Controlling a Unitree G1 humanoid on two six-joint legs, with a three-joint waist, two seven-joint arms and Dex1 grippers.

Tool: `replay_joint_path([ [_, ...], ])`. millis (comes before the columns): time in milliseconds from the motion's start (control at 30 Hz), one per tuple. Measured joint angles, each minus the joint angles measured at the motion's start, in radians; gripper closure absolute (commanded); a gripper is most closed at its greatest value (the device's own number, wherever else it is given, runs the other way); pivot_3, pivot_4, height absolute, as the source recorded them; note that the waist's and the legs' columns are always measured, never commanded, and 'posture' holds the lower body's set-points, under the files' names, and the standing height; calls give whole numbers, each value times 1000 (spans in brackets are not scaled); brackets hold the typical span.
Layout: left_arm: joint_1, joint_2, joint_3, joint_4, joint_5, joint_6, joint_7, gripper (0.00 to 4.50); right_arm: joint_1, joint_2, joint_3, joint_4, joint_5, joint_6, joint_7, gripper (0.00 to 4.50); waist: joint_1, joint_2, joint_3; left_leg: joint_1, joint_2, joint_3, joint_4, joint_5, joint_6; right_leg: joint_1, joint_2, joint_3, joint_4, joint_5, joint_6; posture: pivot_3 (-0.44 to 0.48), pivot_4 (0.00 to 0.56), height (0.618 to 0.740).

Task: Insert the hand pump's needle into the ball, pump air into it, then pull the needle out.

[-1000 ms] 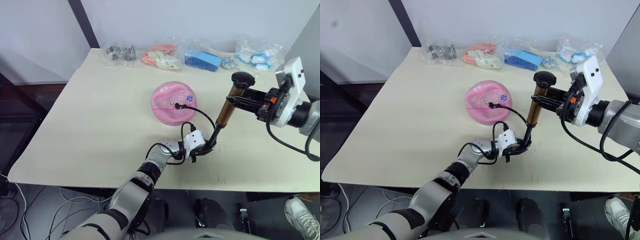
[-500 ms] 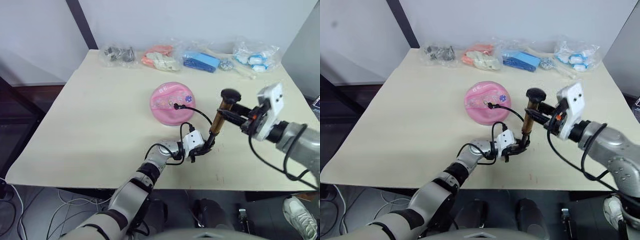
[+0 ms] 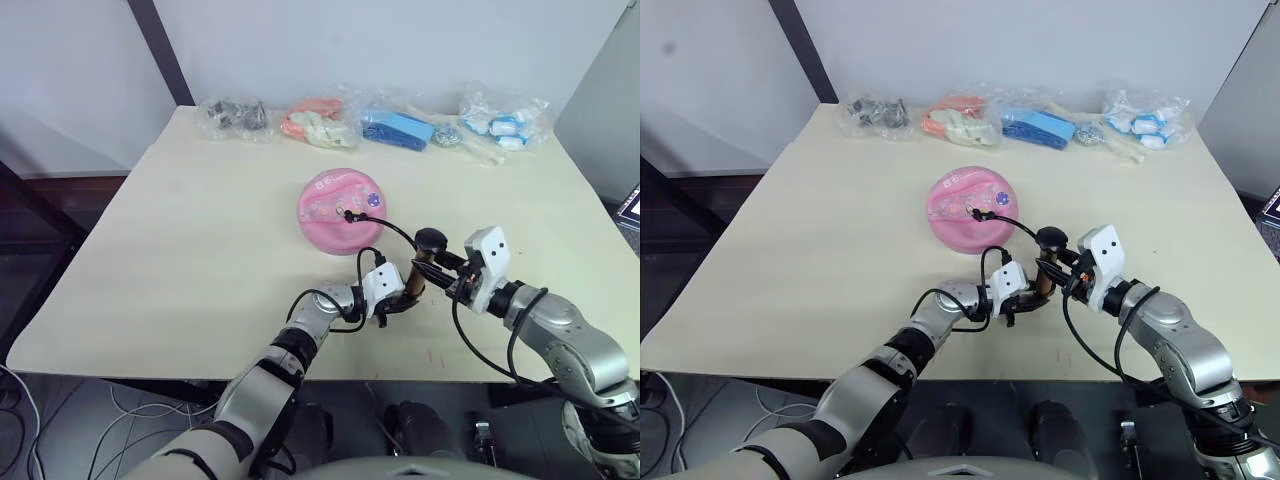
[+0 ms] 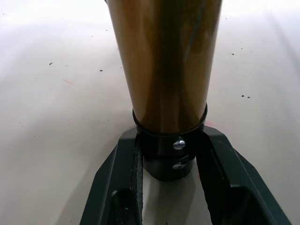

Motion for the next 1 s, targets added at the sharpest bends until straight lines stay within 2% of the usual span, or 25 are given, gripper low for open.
replay_joint_path([
  [467, -10, -2, -3, 0, 0, 0, -4, 3380, 5, 12, -55, -51, 5, 52, 3, 3441, 3, 4, 1, -1, -1, 0, -1, 0, 0, -1, -1, 0, 0, 0, 0, 0, 150, 740],
  [600, -17, -4, -4, 0, 0, -1, -9, 3380, -23, -1, -107, -101, 67, 176, -22, 3441, 4, 8, 5, -4, -1, 0, -1, 0, 0, -3, -1, 0, 0, 0, 0, 0, 150, 740],
  [700, -27, -6, -2, 0, -1, -3, -18, 3380, -122, -57, -187, -167, 193, 324, -49, 3441, 5, 15, 14, -7, -3, 1, 1, 0, 0, -7, -3, 2, 0, 2, 2, 0, 150, 740],
  [900, -27, -8, 0, 0, -3, -12, -19, 3380, -377, -197, -365, -217, 483, 519, -112, 3441, 6, 16, 22, -8, -3, 1, 1, 0, 0, -7, -4, 1, 0, 3, 4, 0, 150, 740],
  [1000, -28, -8, 0, 1, -3, -20, -17, 3380, -413, -243, -372, -216, 578, 585, -161, 3441, 8, 13, 23, -11, -3, 0, 1, 0, 0, -9, -4, 0, 0, 3, 3, 0, 150, 740],
])
